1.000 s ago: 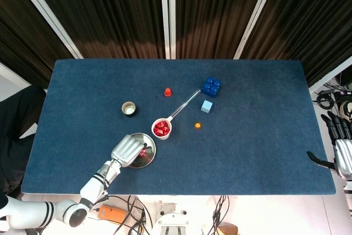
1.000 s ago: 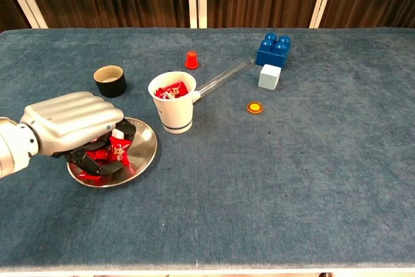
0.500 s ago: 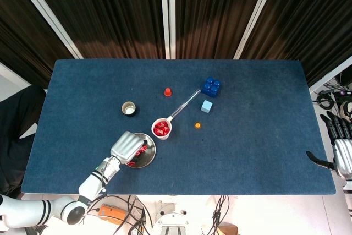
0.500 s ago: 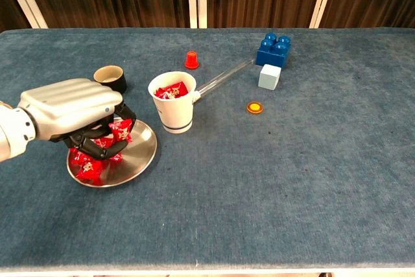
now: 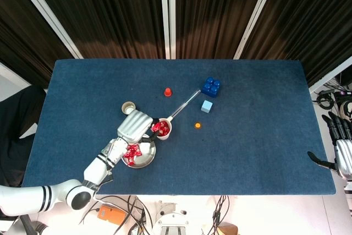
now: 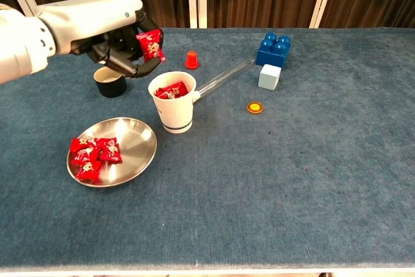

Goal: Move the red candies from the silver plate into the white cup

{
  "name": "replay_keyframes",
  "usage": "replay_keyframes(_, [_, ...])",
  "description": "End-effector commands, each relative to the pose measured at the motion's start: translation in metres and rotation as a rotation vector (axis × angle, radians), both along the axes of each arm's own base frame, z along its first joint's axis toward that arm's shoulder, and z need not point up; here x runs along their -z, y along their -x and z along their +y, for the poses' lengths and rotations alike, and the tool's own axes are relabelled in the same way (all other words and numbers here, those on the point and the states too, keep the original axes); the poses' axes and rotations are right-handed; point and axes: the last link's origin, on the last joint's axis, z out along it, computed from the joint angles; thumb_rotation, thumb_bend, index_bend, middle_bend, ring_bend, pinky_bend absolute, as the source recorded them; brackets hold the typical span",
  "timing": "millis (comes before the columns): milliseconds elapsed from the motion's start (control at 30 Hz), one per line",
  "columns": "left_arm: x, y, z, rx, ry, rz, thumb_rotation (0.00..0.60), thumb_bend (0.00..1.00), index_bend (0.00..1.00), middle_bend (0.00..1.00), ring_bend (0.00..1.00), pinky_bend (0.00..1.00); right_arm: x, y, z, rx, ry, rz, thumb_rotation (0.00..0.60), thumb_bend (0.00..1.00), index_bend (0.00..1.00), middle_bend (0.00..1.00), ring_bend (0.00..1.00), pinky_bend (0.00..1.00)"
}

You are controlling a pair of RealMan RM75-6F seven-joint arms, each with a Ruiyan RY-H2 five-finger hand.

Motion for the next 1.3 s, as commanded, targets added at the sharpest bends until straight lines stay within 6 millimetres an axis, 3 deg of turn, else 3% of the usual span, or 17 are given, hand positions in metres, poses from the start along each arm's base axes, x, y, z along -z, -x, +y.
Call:
replay_keyframes(33, [0.007, -0.012, 0.013, -0.011, 0.017, -0.015, 0.505, 0.41, 0.62, 0.94, 0.91, 0.86, -0.001, 0.001, 0.000, 0.005, 0.002, 0.001, 0.600, 0.33, 0.00, 0.03, 0.00, 0.00])
replay_keyframes(267, [0.020, -0.008, 0.023, -0.047, 0.032, 0.034, 0.505, 0.38, 0.62, 0.94, 0.91, 0.86, -0.001, 0.005, 0.000, 0.017, 0.002, -0.002, 0.600, 0.33, 0.00, 0.03, 0.00, 0.00])
replay_keyframes(433, [0.027, -0.001, 0.023, -0.070, 0.055, 0.060, 0.494, 0.31, 0.59, 0.94, 0.91, 0.86, 0.001, 0.006, -0.002, 0.020, -0.006, -0.002, 0.600, 0.33, 0.00, 0.03, 0.00, 0.00])
replay_keyframes(700, [0.022, 0.004, 0.024, -0.077, 0.011, 0.030, 0.495, 0.18, 0.46, 0.94, 0.91, 0.86, 0.001, 0.004, -0.003, 0.015, -0.007, -0.001, 0.600, 0.33, 0.00, 0.03, 0.00, 0.01])
replay_keyframes(867, [-0.004, 0.017, 0.012, -0.062, -0.073, -0.042, 0.495, 0.16, 0.45, 0.94, 0.90, 0.86, -0.001, 0.004, -0.002, 0.013, -0.004, -0.001, 0.600, 0.33, 0.00, 0.03, 0.00, 0.01])
replay_keyframes(1033, [-0.025, 0.045, -0.008, -0.064, -0.119, -0.041, 0.495, 0.16, 0.45, 0.93, 0.90, 0.86, -0.001, 0.003, -0.004, 0.003, -0.004, -0.003, 0.600, 0.33, 0.00, 0.03, 0.00, 0.01])
replay_keyframes(1167, [-0.023, 0.068, -0.025, -0.059, -0.102, 0.036, 0.496, 0.17, 0.45, 0.93, 0.90, 0.86, 0.001, 0.001, -0.005, -0.008, -0.010, -0.006, 0.600, 0.33, 0.00, 0.03, 0.00, 0.01])
replay_keyframes(1300, [-0.008, 0.083, -0.038, -0.061, -0.069, 0.119, 0.495, 0.17, 0.45, 0.93, 0.90, 0.86, 0.002, 0.000, -0.005, -0.015, -0.013, -0.005, 0.600, 0.33, 0.00, 0.03, 0.00, 0.01])
